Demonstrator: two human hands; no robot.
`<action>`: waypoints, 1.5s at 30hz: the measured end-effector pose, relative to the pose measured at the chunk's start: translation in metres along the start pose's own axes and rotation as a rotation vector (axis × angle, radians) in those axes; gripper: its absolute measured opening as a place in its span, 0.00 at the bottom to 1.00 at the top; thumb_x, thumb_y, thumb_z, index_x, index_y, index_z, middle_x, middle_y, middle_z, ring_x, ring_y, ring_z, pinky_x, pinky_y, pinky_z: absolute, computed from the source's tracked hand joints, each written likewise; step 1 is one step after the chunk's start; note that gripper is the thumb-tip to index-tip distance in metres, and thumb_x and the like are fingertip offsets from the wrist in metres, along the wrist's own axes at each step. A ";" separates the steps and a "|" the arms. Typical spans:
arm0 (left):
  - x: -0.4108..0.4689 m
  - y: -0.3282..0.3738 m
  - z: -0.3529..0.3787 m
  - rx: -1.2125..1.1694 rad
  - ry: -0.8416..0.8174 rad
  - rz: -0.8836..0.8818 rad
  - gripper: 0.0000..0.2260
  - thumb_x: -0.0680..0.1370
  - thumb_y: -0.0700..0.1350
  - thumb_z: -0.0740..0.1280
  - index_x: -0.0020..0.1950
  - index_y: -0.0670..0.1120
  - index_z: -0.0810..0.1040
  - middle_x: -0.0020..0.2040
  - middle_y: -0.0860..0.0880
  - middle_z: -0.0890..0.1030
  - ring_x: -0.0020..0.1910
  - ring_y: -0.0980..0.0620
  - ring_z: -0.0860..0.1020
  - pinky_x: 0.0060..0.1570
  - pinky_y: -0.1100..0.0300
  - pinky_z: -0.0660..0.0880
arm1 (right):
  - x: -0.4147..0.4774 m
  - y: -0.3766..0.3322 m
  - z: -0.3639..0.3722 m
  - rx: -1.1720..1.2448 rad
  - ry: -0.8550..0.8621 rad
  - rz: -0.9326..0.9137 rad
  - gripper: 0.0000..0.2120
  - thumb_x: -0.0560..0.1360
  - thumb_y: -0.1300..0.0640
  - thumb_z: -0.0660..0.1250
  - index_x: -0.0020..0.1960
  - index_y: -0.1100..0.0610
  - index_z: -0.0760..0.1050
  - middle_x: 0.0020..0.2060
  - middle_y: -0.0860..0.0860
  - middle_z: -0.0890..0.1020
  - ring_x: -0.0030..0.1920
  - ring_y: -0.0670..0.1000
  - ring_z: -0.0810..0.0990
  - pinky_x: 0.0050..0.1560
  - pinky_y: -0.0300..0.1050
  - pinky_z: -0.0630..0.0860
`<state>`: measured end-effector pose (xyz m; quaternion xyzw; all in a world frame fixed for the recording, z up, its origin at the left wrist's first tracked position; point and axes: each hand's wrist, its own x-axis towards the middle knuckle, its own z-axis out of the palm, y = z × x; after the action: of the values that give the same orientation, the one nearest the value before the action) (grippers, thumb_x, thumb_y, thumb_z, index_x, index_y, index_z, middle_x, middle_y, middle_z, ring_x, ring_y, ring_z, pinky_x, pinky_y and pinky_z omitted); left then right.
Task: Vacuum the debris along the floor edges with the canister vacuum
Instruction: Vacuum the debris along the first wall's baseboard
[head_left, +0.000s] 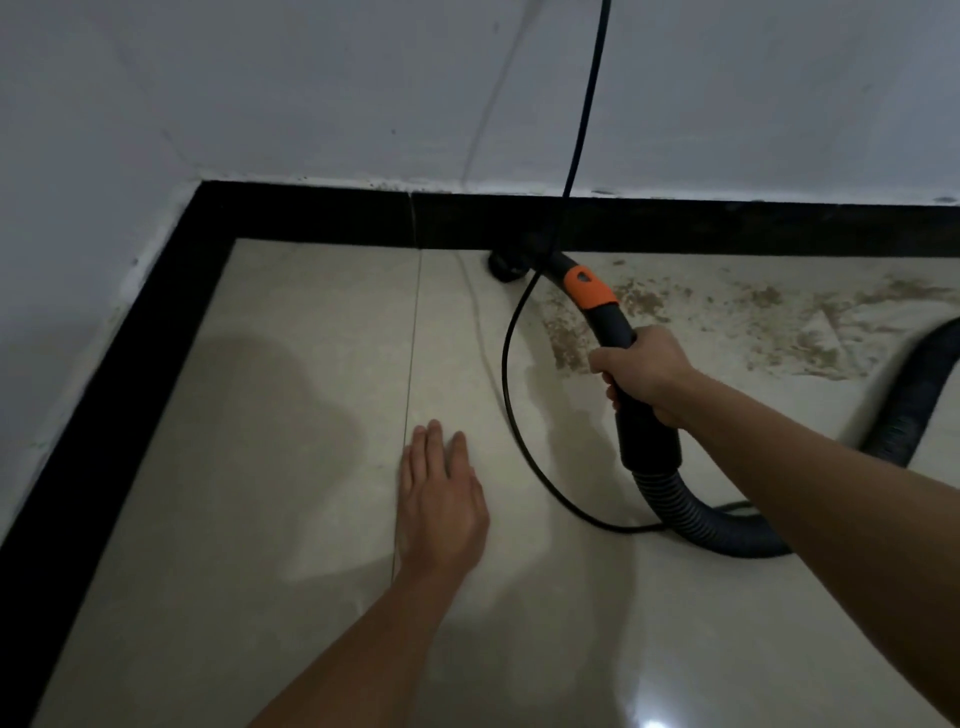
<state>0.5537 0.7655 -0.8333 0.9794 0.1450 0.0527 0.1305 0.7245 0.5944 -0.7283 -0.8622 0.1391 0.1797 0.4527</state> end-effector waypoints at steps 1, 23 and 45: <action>0.000 0.000 -0.001 -0.003 0.000 0.002 0.24 0.78 0.46 0.49 0.69 0.40 0.73 0.71 0.37 0.69 0.72 0.39 0.65 0.72 0.46 0.60 | 0.002 0.000 -0.001 0.013 0.015 0.008 0.09 0.71 0.63 0.71 0.48 0.64 0.75 0.32 0.56 0.78 0.25 0.53 0.75 0.30 0.44 0.75; 0.000 -0.001 0.002 -0.028 -0.017 -0.009 0.22 0.77 0.44 0.54 0.70 0.40 0.71 0.72 0.37 0.67 0.73 0.38 0.63 0.73 0.46 0.58 | -0.028 0.032 -0.075 -0.097 0.003 0.084 0.05 0.70 0.66 0.71 0.43 0.65 0.74 0.27 0.57 0.76 0.23 0.53 0.73 0.26 0.44 0.75; 0.000 -0.005 0.003 -0.015 -0.039 -0.002 0.21 0.77 0.42 0.60 0.71 0.41 0.71 0.73 0.37 0.67 0.74 0.39 0.62 0.73 0.45 0.58 | -0.010 -0.006 -0.030 -0.223 -0.141 -0.031 0.06 0.69 0.64 0.71 0.43 0.64 0.75 0.24 0.54 0.77 0.20 0.51 0.74 0.27 0.43 0.76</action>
<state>0.5531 0.7693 -0.8372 0.9790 0.1432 0.0345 0.1409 0.7237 0.5741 -0.7039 -0.8946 0.0728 0.2470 0.3653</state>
